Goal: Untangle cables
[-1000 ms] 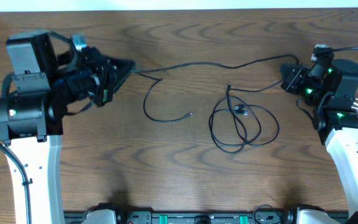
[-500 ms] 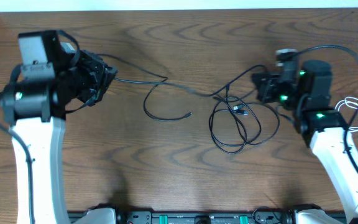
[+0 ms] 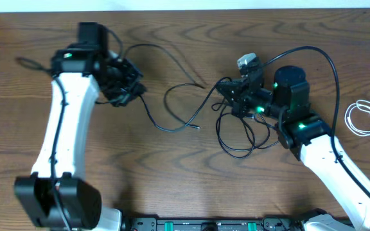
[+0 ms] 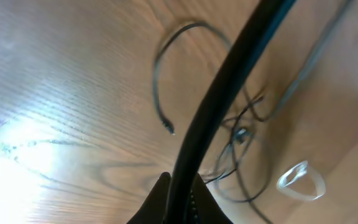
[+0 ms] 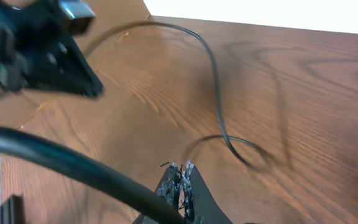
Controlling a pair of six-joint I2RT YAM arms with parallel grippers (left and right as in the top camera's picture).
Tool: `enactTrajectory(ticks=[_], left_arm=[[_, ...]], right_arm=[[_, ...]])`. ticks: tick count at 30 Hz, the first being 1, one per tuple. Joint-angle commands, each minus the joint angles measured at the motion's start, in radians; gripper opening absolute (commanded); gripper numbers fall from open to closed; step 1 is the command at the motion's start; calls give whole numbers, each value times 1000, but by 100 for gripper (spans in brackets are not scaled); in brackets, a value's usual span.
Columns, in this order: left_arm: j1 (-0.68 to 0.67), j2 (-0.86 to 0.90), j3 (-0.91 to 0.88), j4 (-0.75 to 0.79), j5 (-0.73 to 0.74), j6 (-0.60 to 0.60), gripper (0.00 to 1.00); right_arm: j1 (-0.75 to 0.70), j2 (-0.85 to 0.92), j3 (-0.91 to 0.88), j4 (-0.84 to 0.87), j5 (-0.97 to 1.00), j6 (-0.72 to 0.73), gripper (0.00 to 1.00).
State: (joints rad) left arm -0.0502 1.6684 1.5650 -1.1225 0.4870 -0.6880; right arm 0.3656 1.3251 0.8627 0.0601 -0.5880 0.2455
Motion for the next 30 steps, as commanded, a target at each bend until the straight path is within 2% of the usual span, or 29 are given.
enactTrajectory(ticks=[1,7,10,12,13,16,19,25,28,30], left_arm=[[-74,59,-4,-6,-10,157,8],[-134,111,-4,-1,-10,339,8],[-143,127,-4,9,-11,378,12],[-143,133,-4,10,-39,377,15],[-143,138,-4,12,-47,377,22],[-159,142,-18,22,-43,378,25],[-187,142,-43,67,-43,381,28],[-234,142,-84,151,-43,374,32],[-250,142,-89,183,-43,340,46],[-260,142,-90,206,-43,280,47]], right_arm=[[21,15,6,32,83,192,1],[3,32,6,128,127,526,1],[-1,38,6,173,193,588,1],[2,45,6,176,238,588,1],[7,65,6,177,248,588,1],[8,106,6,193,241,591,1],[8,161,6,249,180,661,1],[8,246,6,468,43,826,1],[9,262,6,476,47,836,1],[16,277,6,478,47,835,1]])
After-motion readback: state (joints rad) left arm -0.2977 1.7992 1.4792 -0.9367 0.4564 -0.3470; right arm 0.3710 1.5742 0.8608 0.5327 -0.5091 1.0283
